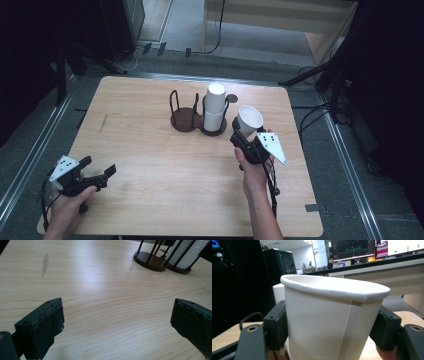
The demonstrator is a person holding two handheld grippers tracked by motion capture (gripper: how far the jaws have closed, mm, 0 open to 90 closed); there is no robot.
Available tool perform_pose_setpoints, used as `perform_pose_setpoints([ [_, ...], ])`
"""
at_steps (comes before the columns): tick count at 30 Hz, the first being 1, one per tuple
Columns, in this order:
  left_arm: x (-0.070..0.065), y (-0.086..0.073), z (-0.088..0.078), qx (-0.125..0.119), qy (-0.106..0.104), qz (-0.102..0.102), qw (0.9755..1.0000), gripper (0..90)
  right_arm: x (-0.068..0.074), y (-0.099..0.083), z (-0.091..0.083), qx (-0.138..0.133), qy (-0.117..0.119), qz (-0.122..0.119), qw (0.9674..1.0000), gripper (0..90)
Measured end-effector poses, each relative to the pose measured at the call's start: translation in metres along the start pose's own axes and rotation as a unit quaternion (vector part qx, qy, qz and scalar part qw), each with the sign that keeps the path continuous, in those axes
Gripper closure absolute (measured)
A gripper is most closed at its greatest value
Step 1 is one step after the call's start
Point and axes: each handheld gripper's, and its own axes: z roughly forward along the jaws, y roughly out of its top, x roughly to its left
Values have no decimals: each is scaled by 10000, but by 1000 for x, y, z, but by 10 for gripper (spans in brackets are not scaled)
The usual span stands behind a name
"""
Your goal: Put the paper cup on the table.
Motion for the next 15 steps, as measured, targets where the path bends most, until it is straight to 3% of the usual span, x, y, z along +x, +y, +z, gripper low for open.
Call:
perform_pose_setpoints([
  [6,14,-3,-7,24,98,-142,9998,0,-11,-3,7,1,-19,-289,9996,280],
  [10,19,-4,-8,-3,107,-270,9996,0,-21,-5,12,-4,-31,-360,9993,284],
  [15,20,-4,-7,6,68,-289,9996,0,-34,-7,20,-25,-128,-419,9990,286],
])
